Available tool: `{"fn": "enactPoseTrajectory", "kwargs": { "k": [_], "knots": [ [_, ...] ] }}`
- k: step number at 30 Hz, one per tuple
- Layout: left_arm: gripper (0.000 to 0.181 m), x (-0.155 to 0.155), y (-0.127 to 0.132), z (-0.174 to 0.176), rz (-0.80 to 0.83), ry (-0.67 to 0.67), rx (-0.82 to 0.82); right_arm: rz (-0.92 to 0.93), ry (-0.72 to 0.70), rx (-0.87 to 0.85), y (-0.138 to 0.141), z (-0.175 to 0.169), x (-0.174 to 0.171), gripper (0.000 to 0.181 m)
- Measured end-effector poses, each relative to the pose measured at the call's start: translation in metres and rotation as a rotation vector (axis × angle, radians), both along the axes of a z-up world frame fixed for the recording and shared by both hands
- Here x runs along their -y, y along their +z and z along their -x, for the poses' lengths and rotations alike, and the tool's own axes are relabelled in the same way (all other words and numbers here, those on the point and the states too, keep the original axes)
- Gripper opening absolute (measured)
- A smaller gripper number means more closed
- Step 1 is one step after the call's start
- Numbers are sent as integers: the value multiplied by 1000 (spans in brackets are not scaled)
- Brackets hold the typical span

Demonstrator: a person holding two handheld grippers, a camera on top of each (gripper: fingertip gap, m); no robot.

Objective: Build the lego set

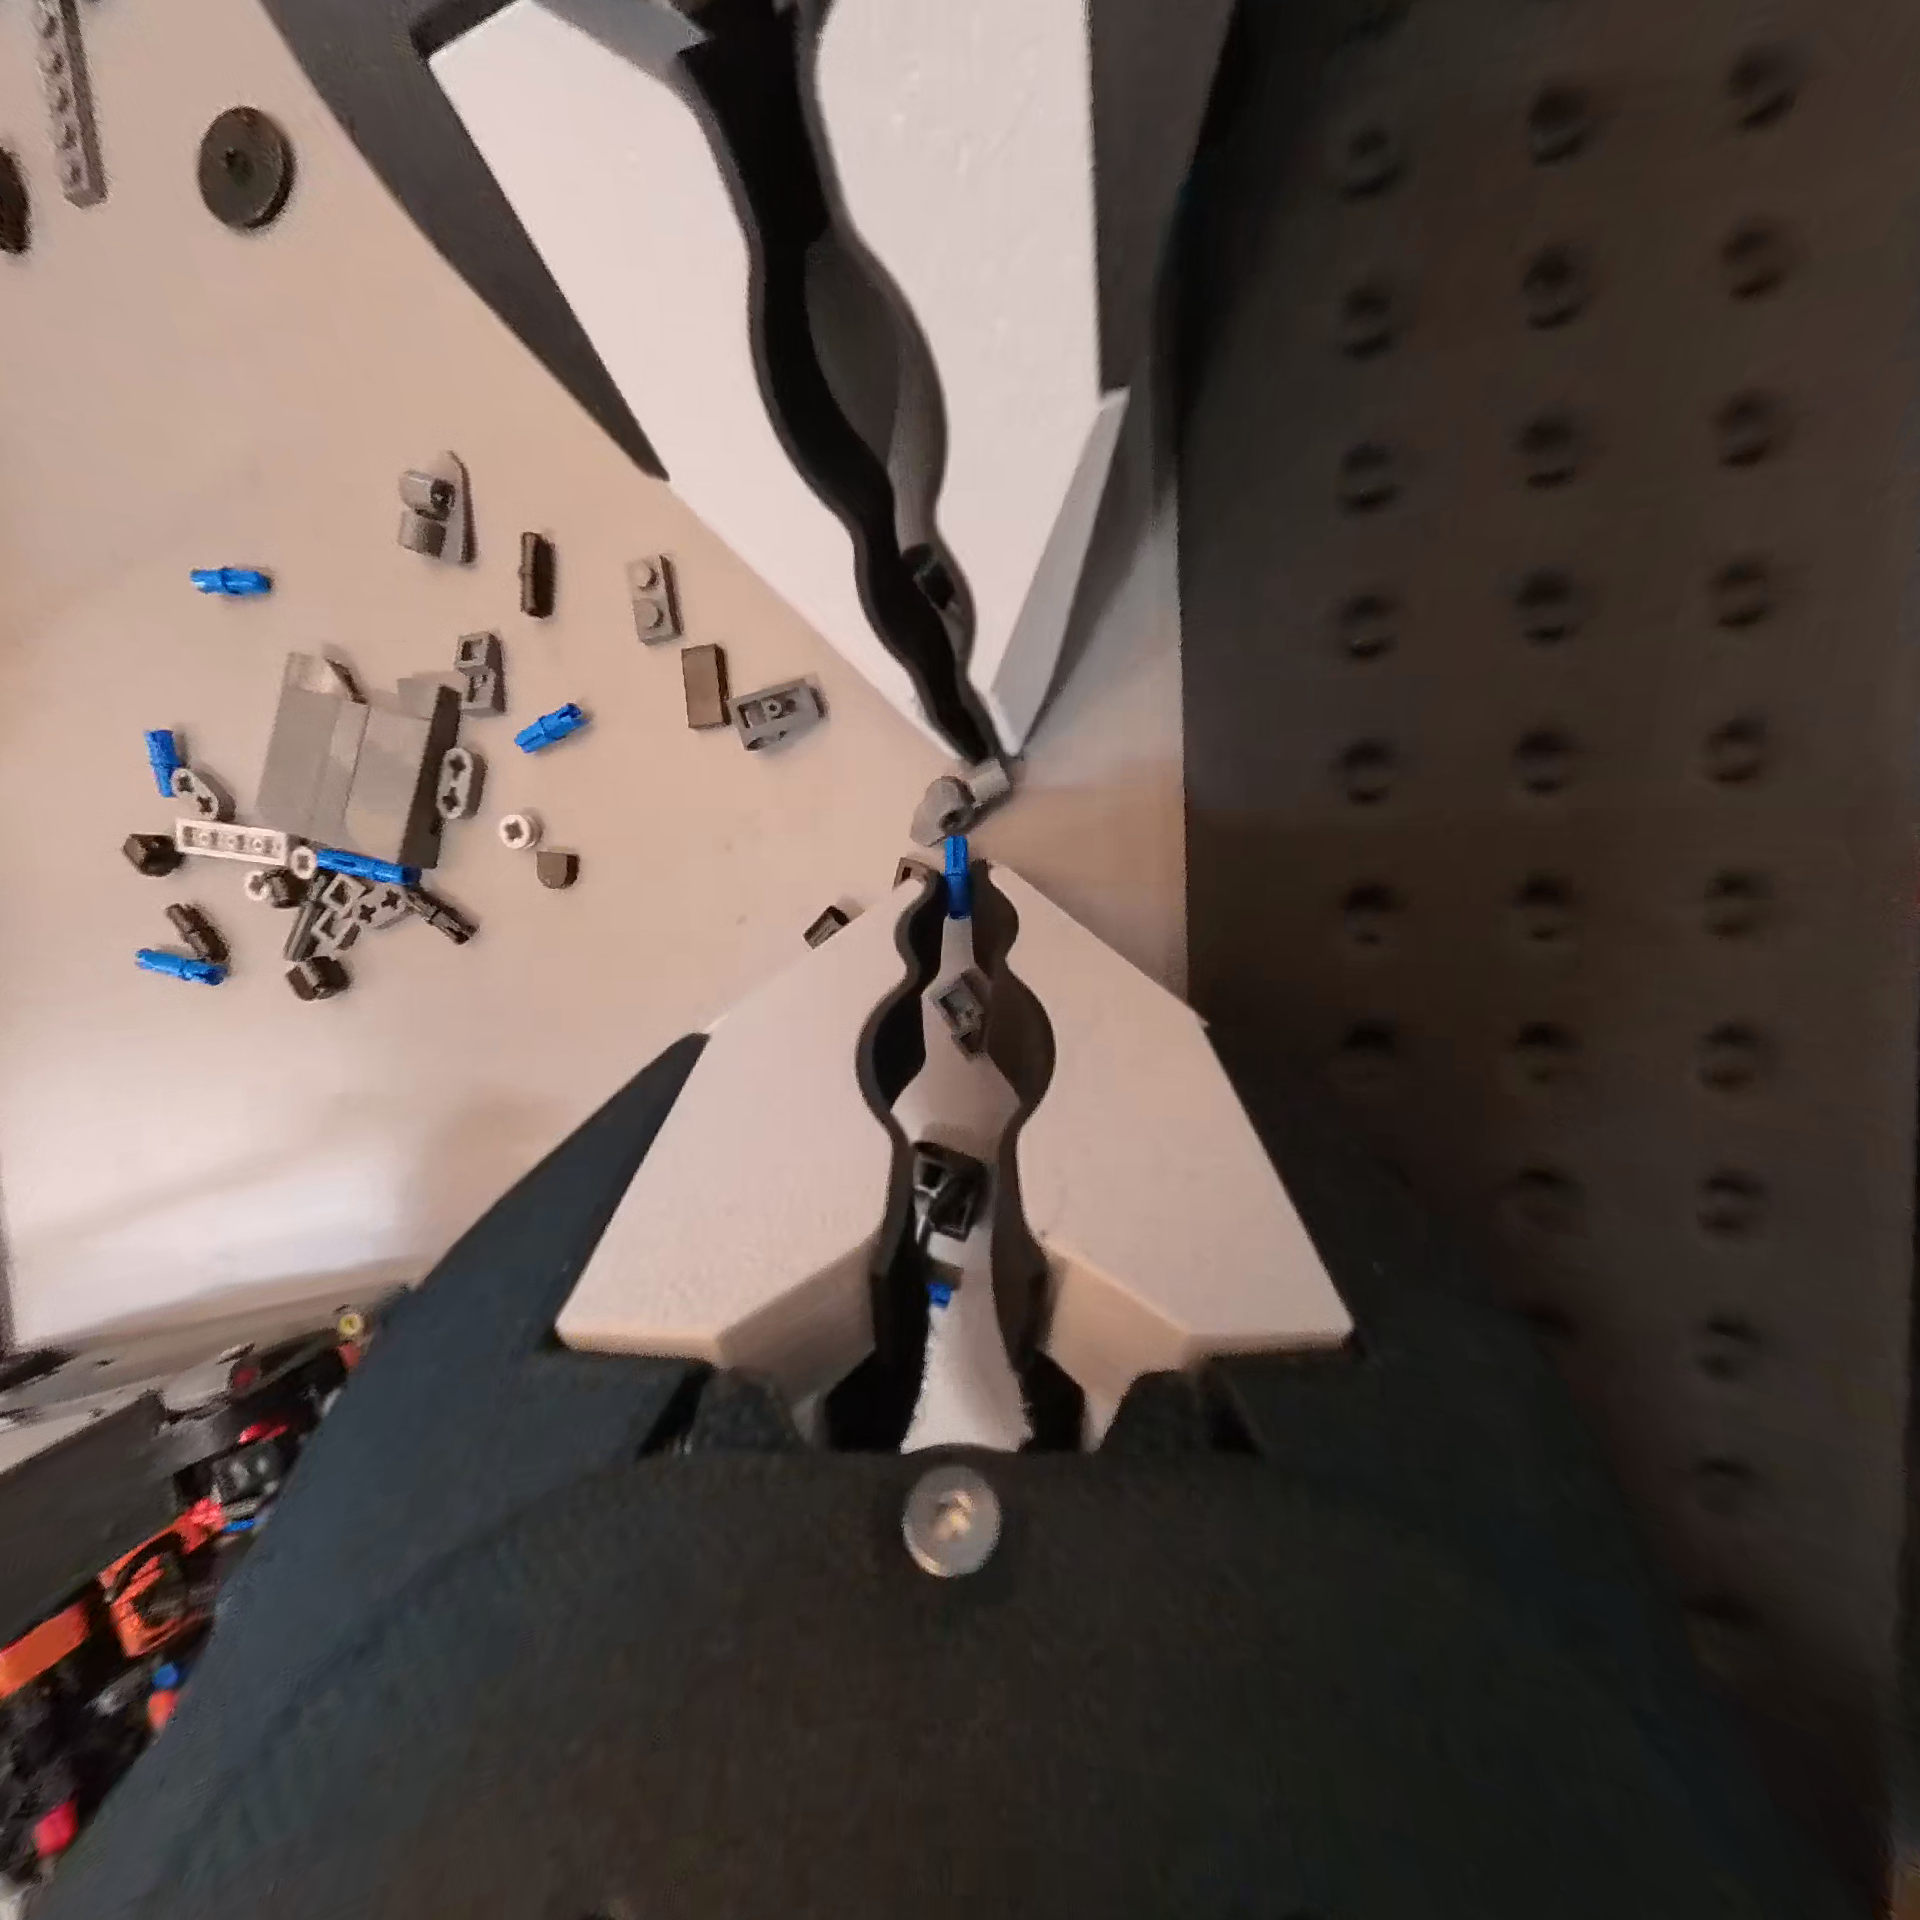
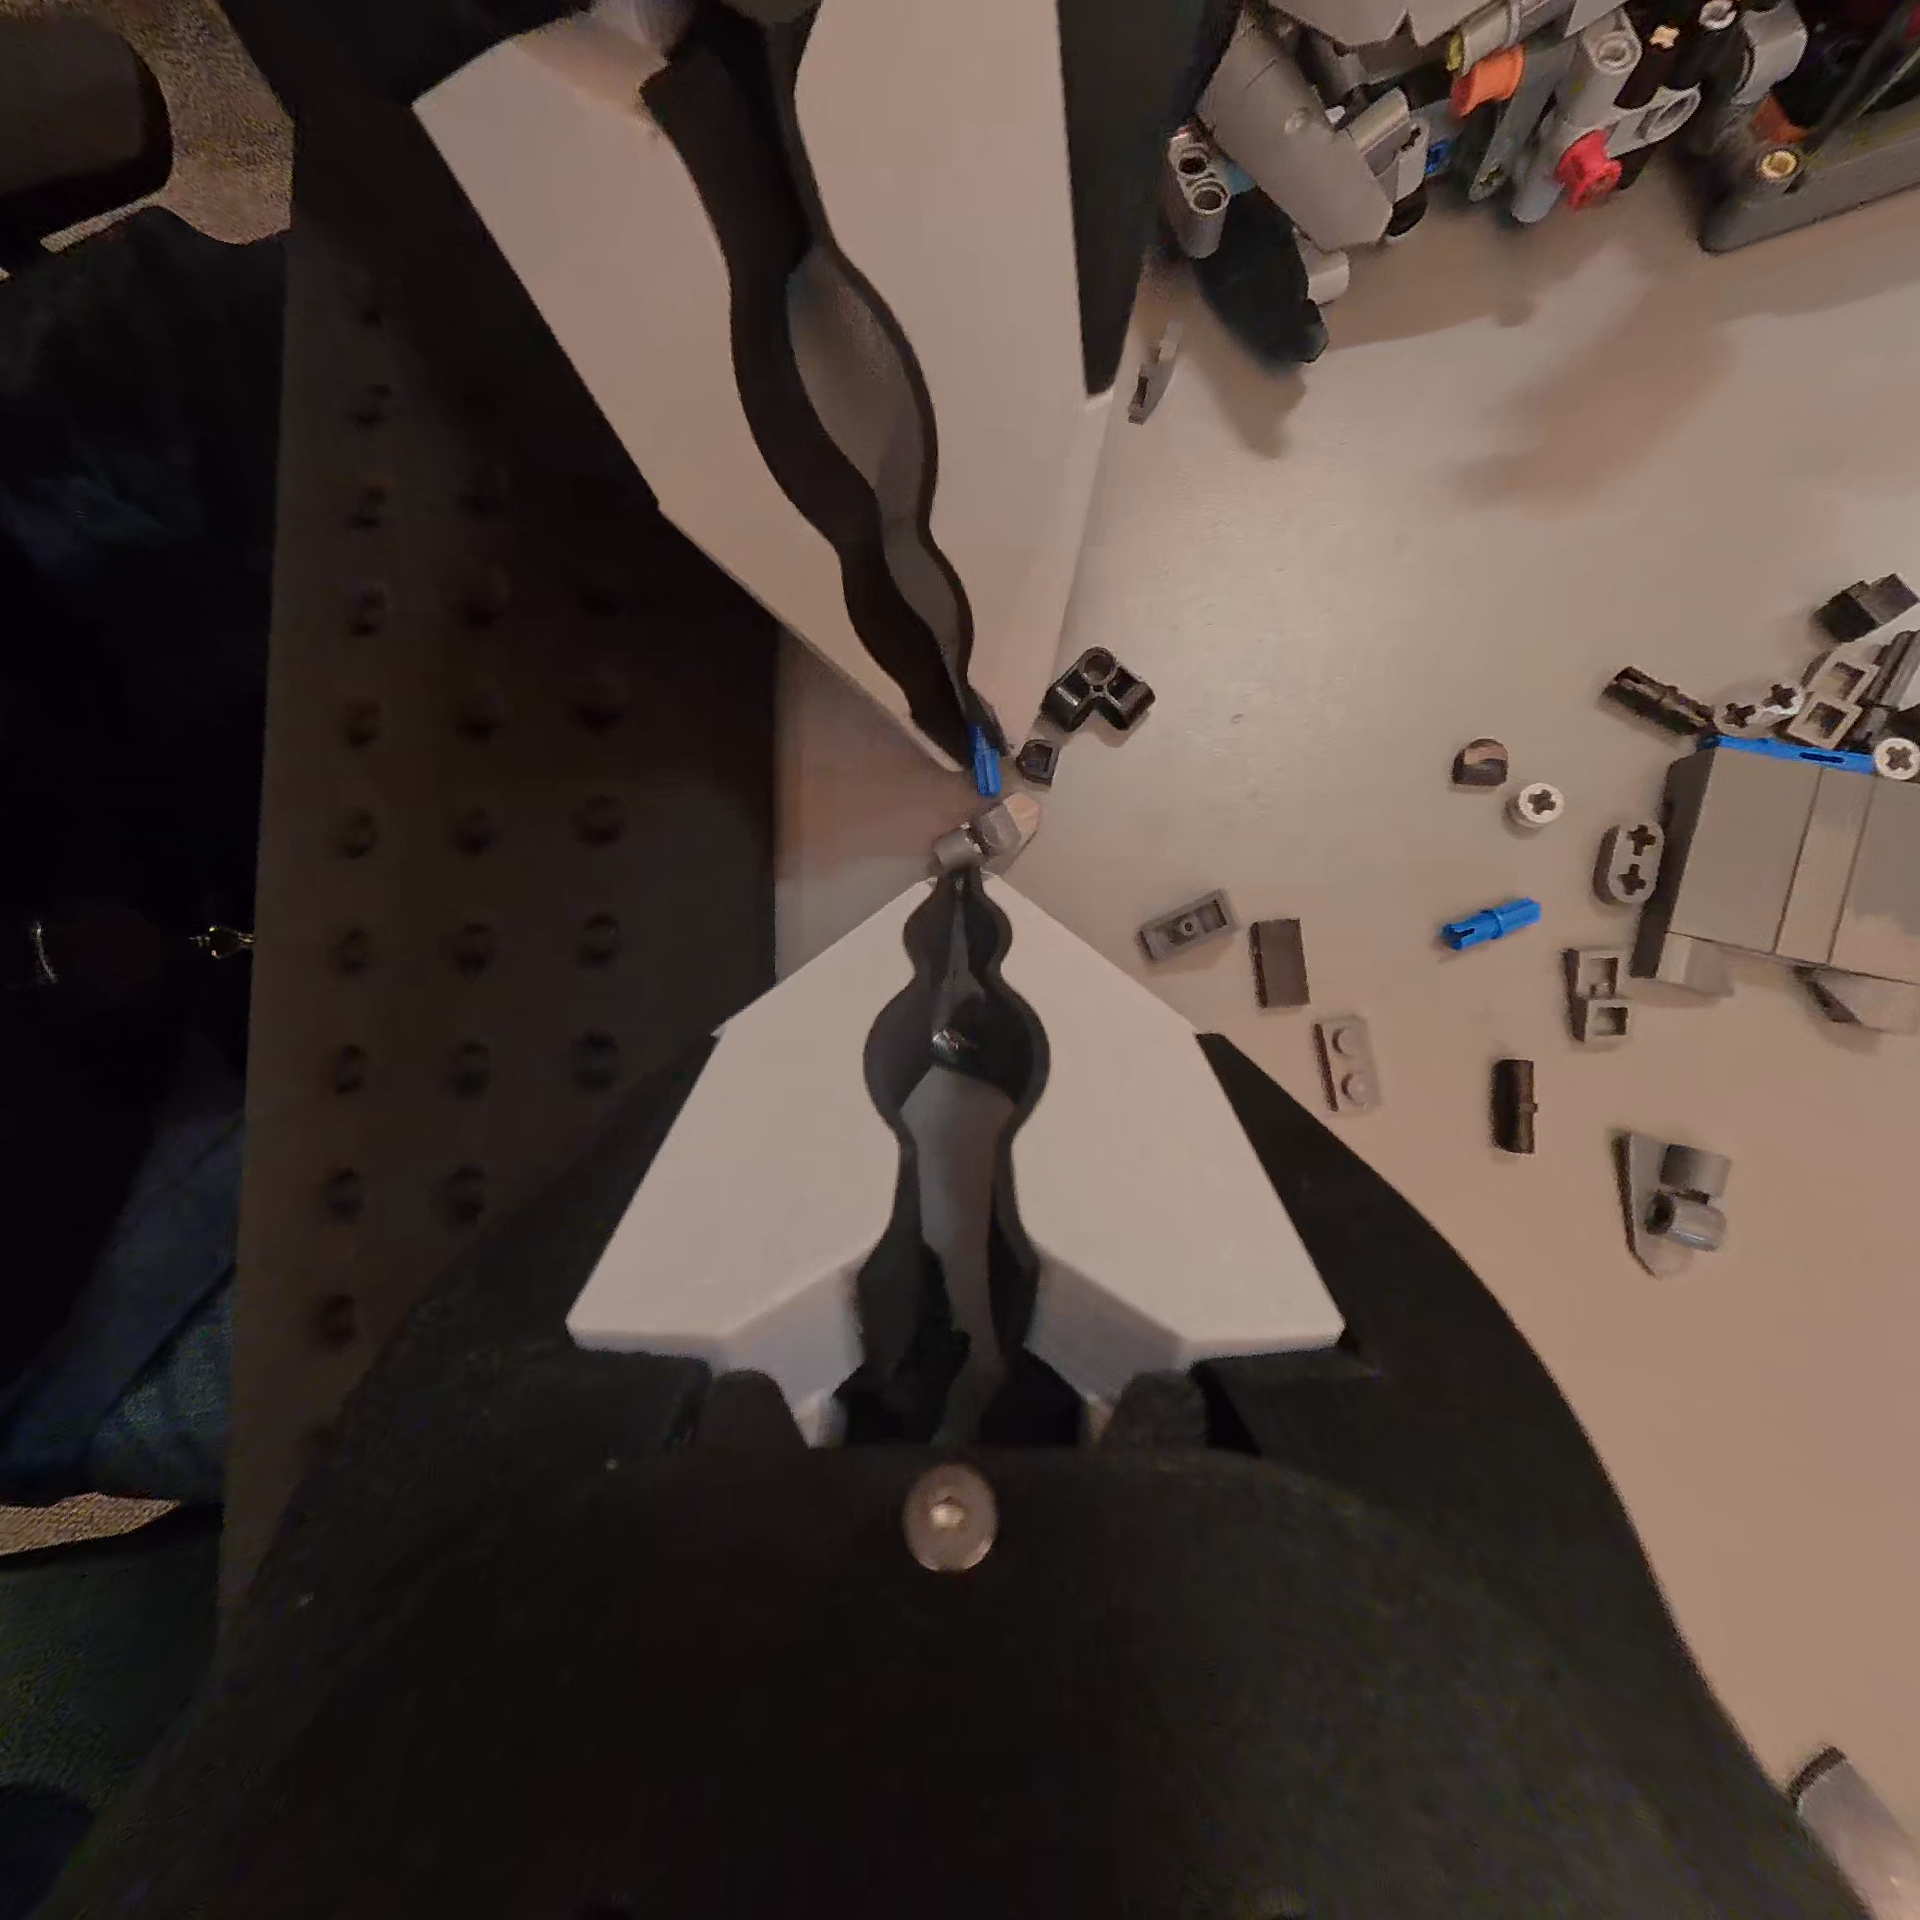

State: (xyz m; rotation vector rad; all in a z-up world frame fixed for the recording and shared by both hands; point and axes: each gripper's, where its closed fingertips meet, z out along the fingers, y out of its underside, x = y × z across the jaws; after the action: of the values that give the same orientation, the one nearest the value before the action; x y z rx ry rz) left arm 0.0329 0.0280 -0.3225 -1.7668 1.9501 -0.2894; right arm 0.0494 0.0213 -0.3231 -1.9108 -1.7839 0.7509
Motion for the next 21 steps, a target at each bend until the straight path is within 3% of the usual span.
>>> {"fn": "enactPoseTrajectory", "kwargs": {
  "k": [21],
  "knots": [
    [2, -2, -2, -4, 48, 45, 69, -40, 39, 42, -1, 4, -7, 14]
  ]
}}
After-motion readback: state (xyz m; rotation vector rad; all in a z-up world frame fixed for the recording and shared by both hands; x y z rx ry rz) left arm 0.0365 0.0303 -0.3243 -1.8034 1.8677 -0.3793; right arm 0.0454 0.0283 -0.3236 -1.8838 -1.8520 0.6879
